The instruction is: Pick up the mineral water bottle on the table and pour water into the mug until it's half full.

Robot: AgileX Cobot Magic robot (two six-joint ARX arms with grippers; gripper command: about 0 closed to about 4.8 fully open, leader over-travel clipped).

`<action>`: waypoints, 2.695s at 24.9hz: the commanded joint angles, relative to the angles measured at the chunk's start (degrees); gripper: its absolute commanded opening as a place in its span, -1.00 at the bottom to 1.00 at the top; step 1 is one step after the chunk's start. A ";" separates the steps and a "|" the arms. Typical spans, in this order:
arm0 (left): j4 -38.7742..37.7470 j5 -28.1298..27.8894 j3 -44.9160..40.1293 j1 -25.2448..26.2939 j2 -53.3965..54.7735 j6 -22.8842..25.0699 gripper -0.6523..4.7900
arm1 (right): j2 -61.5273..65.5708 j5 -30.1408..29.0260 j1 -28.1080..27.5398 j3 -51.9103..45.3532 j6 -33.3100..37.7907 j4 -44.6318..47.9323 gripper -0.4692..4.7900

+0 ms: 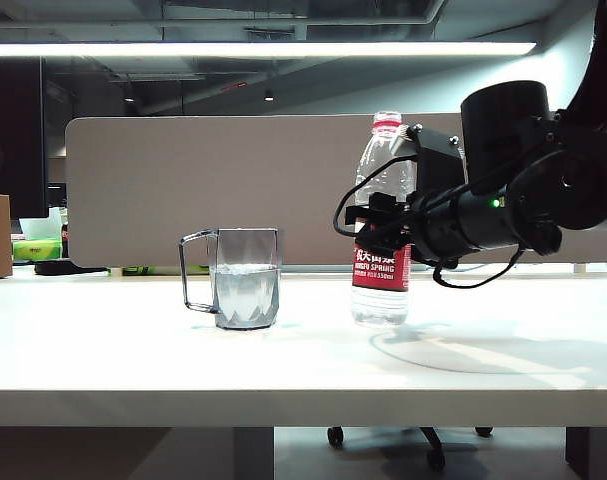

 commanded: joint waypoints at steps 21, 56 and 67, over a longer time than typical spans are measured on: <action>0.55 0.02 0.20 -0.07 0.04 0.24 -0.78 | -15.67 -0.74 0.22 -11.43 -5.77 -5.70 0.81; 0.55 0.22 0.20 -0.07 0.02 0.24 -0.78 | -99.69 10.49 -17.77 -41.77 -5.42 -60.04 -0.84; 0.55 0.22 0.20 -0.07 0.02 0.24 -0.78 | -111.23 7.28 -17.86 -44.94 -6.45 -71.06 -0.84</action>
